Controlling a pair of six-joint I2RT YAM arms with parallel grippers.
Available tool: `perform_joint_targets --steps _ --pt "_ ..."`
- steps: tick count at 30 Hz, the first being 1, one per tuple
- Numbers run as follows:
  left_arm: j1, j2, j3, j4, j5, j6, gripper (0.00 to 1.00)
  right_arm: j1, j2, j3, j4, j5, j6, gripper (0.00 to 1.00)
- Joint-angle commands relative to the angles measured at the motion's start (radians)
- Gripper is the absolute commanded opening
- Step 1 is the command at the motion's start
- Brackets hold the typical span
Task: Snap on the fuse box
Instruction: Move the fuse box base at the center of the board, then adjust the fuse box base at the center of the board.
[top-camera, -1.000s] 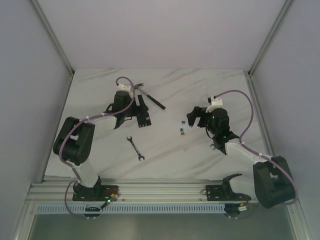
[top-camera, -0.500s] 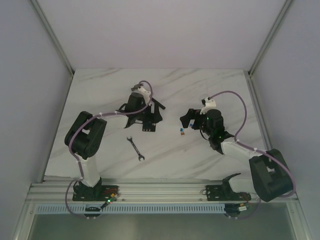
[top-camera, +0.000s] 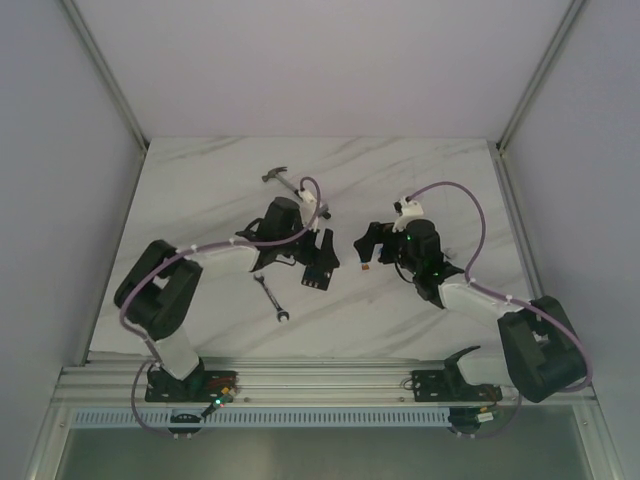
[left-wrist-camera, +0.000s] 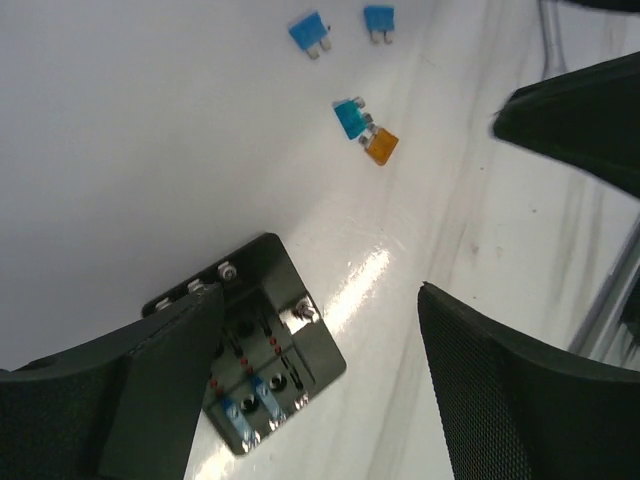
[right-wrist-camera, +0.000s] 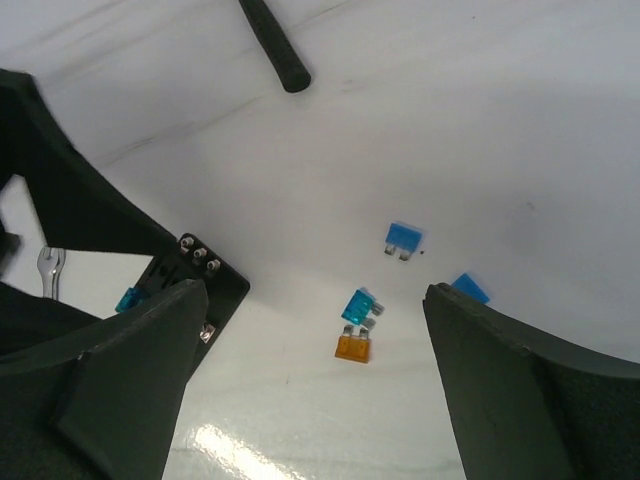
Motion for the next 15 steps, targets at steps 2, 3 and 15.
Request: perform_joint_targets --steps 2,3,15 --pt "0.006 -0.185 -0.052 -0.022 -0.166 -0.076 0.88 0.025 -0.025 0.053 -0.072 -0.024 -0.02 0.96" --pt "0.006 -0.215 -0.073 -0.025 -0.193 -0.099 0.88 0.03 -0.026 0.058 -0.086 -0.027 -0.02 0.94" --pt "0.006 -0.318 -0.246 0.033 -0.286 -0.279 0.91 0.152 -0.013 0.11 -0.284 0.058 0.051 0.9"
